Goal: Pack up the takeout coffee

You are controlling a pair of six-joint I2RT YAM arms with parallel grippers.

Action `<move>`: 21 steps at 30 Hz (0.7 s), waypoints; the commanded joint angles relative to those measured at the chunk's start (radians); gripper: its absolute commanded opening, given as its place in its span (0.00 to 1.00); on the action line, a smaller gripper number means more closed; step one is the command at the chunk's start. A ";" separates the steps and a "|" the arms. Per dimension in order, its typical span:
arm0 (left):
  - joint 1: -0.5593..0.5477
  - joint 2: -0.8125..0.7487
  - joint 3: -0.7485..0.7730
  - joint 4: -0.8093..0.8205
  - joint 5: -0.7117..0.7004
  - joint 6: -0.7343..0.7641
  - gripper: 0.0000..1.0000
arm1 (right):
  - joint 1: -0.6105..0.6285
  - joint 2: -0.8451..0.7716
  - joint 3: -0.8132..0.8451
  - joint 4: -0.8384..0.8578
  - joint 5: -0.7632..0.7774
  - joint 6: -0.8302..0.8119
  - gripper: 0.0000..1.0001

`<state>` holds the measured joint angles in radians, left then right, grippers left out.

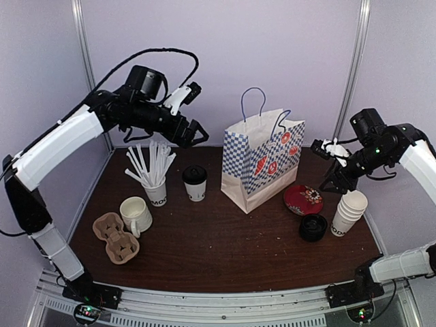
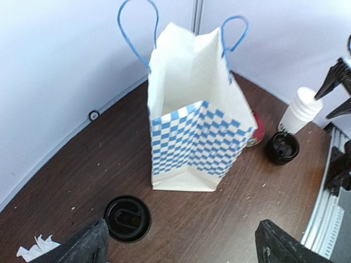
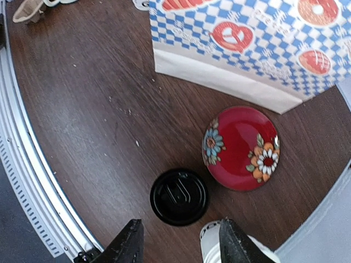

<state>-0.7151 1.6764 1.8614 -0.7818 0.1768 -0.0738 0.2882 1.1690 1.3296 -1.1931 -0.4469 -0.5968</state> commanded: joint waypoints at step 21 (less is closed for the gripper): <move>-0.158 -0.142 -0.423 0.378 -0.177 0.064 0.97 | -0.235 0.094 -0.099 -0.168 0.293 -0.081 0.23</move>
<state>-0.8677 1.5253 1.4132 -0.4522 -0.0189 -0.0353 0.0601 1.2510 1.2324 -1.3506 -0.1745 -0.6605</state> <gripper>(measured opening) 0.973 0.233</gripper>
